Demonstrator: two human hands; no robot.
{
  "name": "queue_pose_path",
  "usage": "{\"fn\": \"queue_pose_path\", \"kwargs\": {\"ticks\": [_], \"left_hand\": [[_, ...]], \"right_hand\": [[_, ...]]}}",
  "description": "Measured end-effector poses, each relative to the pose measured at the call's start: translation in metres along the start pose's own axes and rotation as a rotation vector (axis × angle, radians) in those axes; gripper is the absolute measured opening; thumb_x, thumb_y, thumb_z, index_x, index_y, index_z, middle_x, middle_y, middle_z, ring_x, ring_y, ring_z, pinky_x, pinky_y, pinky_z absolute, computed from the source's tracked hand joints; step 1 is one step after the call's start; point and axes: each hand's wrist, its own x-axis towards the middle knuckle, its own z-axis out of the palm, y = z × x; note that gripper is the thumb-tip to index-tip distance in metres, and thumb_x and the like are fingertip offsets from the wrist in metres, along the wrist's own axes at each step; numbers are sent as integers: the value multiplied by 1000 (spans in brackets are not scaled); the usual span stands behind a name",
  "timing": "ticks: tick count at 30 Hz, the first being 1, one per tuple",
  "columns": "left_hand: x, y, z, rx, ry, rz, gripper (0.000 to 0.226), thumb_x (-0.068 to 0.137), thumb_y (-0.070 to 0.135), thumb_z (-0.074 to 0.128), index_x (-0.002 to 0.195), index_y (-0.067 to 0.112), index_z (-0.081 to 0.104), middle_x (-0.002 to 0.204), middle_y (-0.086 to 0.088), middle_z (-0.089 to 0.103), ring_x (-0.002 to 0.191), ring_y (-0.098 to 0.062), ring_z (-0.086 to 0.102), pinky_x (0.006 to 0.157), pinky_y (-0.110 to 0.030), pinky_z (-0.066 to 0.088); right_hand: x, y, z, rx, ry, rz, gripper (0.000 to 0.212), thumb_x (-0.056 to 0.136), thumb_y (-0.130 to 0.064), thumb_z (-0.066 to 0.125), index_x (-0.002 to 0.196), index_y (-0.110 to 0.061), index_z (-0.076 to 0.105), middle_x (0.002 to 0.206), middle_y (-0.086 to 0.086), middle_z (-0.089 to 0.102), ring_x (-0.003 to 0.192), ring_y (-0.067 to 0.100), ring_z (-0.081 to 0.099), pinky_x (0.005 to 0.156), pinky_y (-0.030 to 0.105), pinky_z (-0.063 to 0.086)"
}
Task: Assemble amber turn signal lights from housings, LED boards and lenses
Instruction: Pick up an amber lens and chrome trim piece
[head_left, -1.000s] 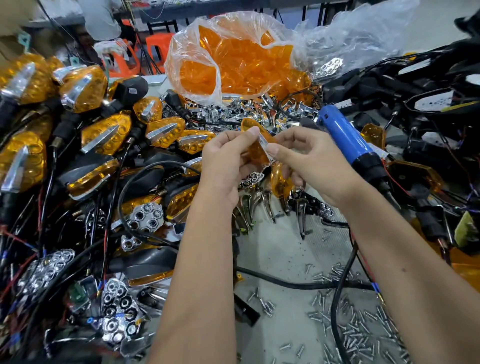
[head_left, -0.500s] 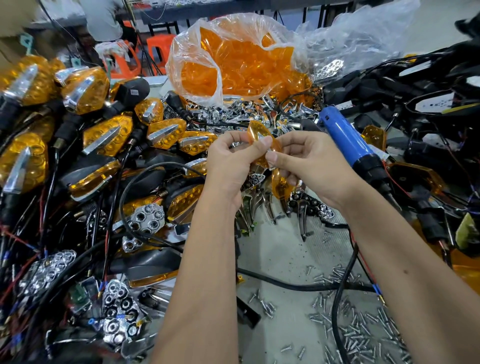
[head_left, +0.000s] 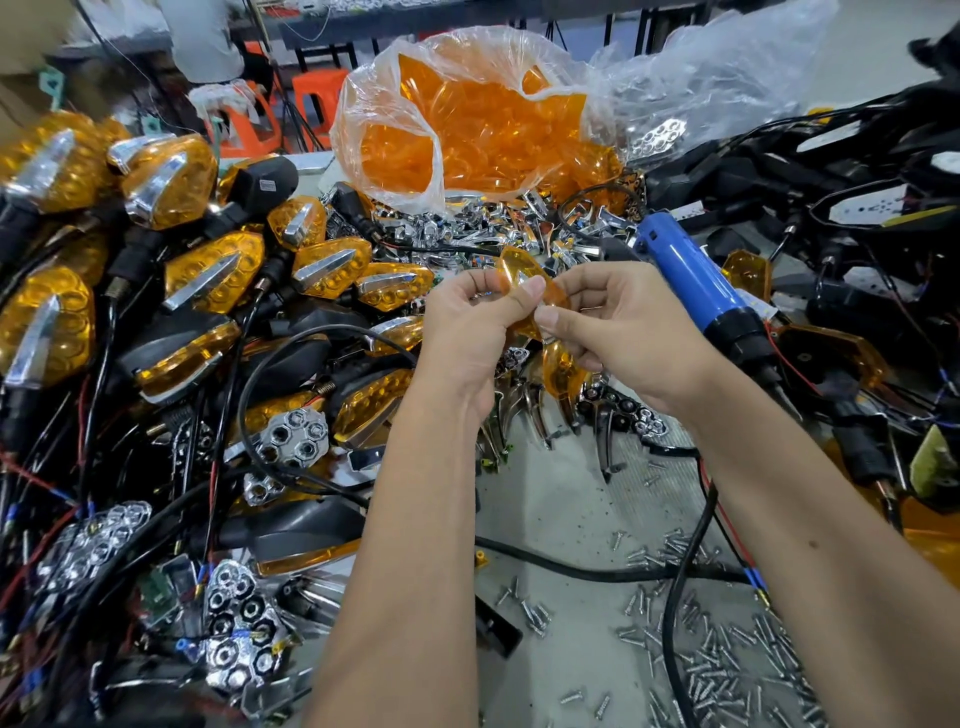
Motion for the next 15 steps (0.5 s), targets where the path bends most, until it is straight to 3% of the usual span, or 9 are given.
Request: {"fn": "queue_pose_path", "kwargs": {"ticks": [4, 7, 15], "left_hand": [[0, 2, 1, -5, 11, 6, 19, 88, 5, 77, 88, 9, 59, 74, -4, 73, 70, -20, 67, 79, -40, 55], [0, 4, 1, -22, 25, 28, 22, 89, 3, 76, 83, 11, 57, 71, -2, 72, 63, -18, 66, 71, -38, 57], [-2, 7, 5, 30, 33, 43, 19, 89, 8, 78, 83, 12, 60, 81, -9, 70, 72, -20, 63, 74, -36, 53]], "right_hand": [[0, -2, 2, 10, 15, -6, 15, 93, -8, 75, 102, 3, 69, 76, 15, 62, 53, 12, 52, 44, 22, 42], [-1, -3, 3, 67, -11, 10, 10, 94, -7, 74, 102, -2, 70, 75, 7, 64, 55, 11, 51, 45, 21, 42], [0, -4, 2, 71, 23, -21, 12, 89, -1, 77, 100, -3, 71, 73, -1, 70, 54, 4, 58, 49, 13, 44]]}}
